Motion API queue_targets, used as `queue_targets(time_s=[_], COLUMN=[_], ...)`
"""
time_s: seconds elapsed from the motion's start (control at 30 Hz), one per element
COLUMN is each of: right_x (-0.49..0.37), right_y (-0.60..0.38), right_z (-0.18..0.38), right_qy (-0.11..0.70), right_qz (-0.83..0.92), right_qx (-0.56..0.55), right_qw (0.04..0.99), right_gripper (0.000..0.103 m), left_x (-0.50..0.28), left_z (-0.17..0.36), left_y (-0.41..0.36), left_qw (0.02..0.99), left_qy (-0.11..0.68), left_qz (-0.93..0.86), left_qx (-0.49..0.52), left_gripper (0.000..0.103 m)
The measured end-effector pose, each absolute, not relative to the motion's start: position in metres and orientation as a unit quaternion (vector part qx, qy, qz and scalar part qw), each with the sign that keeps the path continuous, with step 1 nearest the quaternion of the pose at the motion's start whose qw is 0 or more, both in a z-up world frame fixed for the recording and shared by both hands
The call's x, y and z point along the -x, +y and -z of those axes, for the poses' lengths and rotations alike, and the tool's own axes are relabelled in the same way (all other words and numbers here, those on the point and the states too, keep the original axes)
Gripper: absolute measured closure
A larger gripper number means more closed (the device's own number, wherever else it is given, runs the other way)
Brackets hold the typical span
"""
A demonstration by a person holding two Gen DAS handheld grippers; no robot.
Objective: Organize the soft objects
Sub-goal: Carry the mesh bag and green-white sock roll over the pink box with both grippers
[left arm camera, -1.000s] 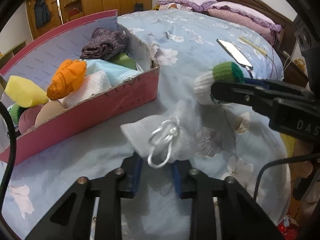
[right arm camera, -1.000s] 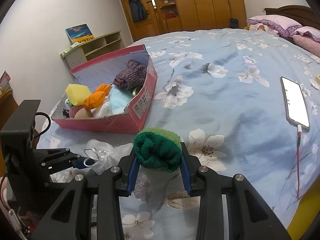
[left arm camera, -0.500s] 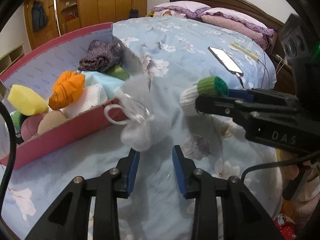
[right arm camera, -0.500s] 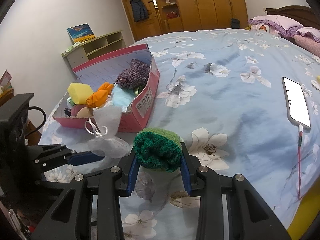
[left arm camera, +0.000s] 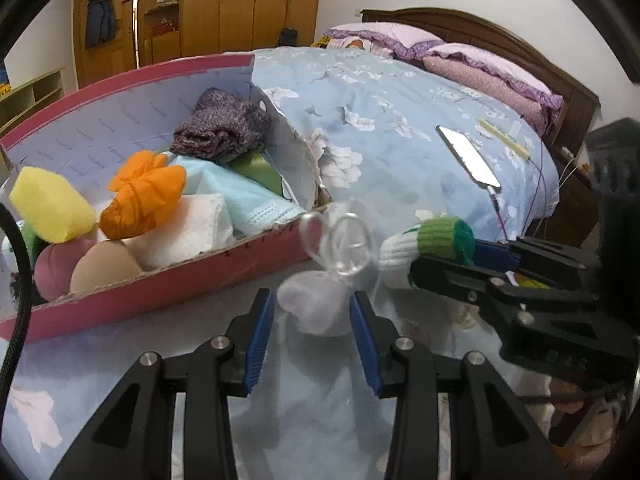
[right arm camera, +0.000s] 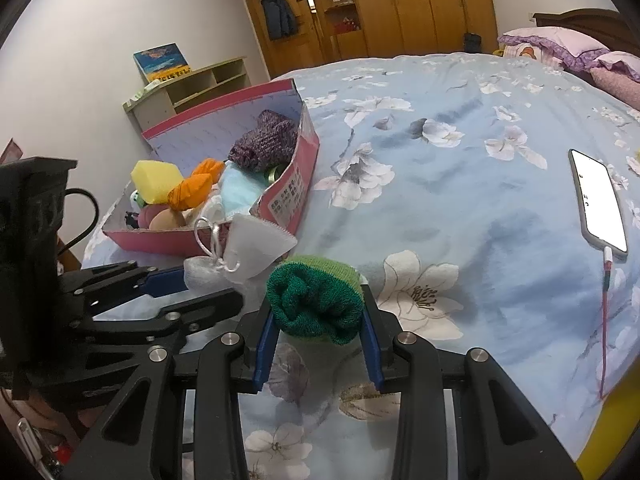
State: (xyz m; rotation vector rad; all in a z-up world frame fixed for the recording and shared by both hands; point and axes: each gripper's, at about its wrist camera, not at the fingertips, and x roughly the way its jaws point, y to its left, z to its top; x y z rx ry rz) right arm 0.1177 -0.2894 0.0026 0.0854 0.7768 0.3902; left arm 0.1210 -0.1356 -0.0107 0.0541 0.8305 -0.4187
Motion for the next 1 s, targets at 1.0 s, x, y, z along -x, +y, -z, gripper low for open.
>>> queue_targets(time_s=[1.0], right_x=[-0.115], right_y=[-0.253], right_z=[-0.032], right_qy=[0.364], right_qz=[-0.206], right_qx=[-0.01], right_qw=[0.908], right_gripper=[0.066], left_x=[-0.1], left_z=[-0.053], left_y=[-0.059], left_qw=[0.932], left_qy=[0.323], left_qz=[0.163], left_qx=[0.031], left_gripper=[0.084])
